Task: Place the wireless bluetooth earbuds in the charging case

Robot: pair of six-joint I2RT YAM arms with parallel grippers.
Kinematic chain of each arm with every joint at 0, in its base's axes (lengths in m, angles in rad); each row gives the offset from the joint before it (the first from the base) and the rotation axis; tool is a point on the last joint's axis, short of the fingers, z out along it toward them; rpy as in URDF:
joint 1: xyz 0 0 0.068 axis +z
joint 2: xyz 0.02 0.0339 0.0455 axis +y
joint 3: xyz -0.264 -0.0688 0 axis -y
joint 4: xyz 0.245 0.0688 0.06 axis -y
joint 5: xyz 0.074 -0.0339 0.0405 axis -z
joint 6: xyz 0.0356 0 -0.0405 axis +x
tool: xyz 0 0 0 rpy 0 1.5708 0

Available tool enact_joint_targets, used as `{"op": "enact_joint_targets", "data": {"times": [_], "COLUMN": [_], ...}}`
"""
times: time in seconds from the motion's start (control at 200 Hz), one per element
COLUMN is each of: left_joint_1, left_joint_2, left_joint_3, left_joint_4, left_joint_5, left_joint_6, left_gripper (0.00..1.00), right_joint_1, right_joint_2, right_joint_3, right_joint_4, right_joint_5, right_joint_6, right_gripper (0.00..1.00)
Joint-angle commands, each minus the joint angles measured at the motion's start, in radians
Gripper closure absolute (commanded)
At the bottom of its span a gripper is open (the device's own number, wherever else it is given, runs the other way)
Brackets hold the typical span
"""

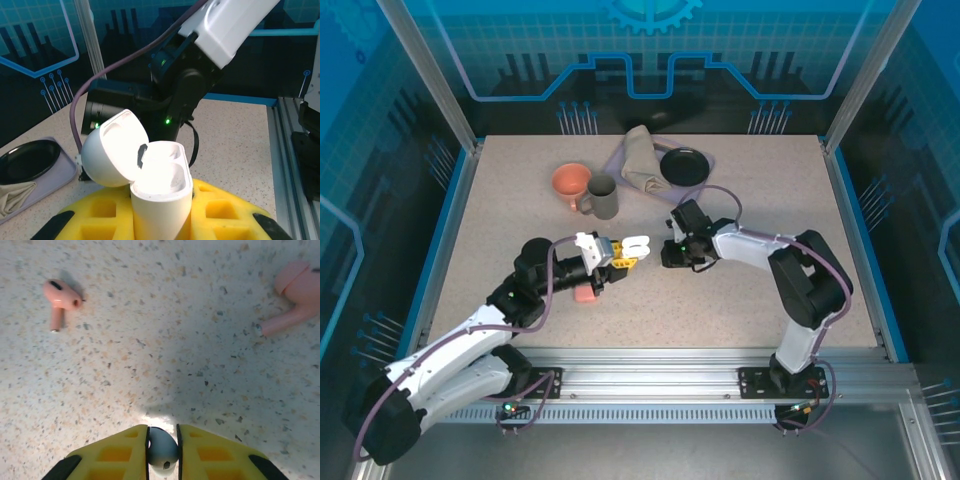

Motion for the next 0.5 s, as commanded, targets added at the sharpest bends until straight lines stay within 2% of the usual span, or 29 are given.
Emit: {"op": "enact_joint_targets", "data": {"times": [0.0,0.23,0.495], "left_joint_1": [-0.004,-0.005,-0.006], "left_joint_2": [0.019,0.068,0.154], "left_joint_3": [-0.008,0.009,0.070], "left_joint_4": [0.011,0.022,0.005], "left_joint_5": [-0.019,-0.006,0.007], "left_joint_6": [-0.042,-0.085,-0.139], "left_gripper": [1.00,1.00,1.00], "right_joint_1": [-0.003,-0.024,-0.027], "right_joint_2": [-0.091,-0.331,-0.604], "right_joint_3": [-0.031,-0.116,-0.138], "right_joint_4": [0.000,0.011,0.005], "right_joint_5": [0.011,0.078,0.087], "right_joint_6": [-0.060,-0.177,-0.337], "right_gripper": [0.79,0.79,0.79]}}
